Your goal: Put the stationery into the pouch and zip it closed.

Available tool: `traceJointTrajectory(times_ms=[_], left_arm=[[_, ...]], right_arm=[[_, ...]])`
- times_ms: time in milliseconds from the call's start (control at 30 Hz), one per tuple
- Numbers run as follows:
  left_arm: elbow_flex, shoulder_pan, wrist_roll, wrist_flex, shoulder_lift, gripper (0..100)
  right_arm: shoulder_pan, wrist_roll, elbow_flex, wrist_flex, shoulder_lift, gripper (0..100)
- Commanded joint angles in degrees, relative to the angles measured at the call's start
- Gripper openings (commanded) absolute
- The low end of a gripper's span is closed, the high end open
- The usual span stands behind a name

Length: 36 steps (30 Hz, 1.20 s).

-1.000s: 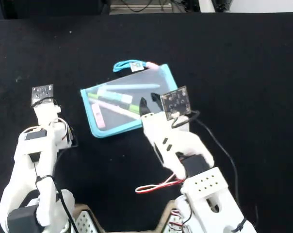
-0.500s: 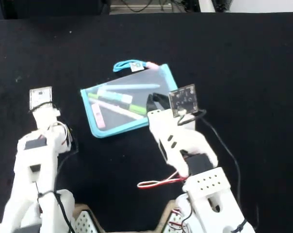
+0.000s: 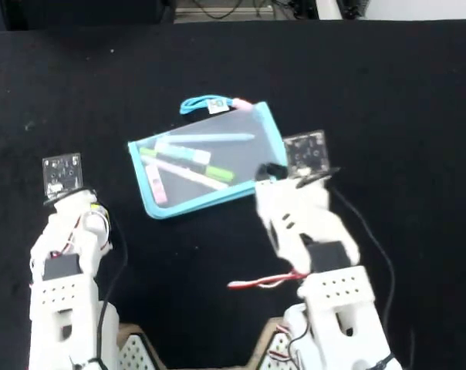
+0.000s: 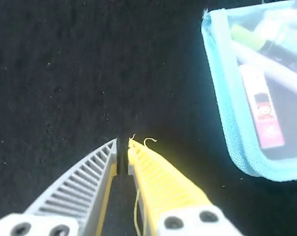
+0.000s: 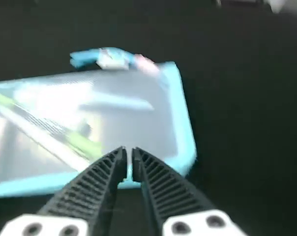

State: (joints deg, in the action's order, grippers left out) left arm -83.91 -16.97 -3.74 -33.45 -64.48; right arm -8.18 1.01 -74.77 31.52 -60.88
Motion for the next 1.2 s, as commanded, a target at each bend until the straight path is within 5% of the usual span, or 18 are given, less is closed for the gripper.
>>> traceJointTrajectory(times_ms=[0,600,1167], left_arm=[[-0.75,0.48,0.18,0.79,-5.1,5],[-13.93,8.84,-4.31,0.44,-27.6,5],[-13.49,7.6,-5.19,-22.07,-39.74,5]], right_arm=[[5.1,0.35,0.75,3.69,-1.19,2.5],[15.74,0.0,-6.2,7.56,-1.19,2.2],[16.18,0.44,-12.26,7.3,-1.19,2.5]])
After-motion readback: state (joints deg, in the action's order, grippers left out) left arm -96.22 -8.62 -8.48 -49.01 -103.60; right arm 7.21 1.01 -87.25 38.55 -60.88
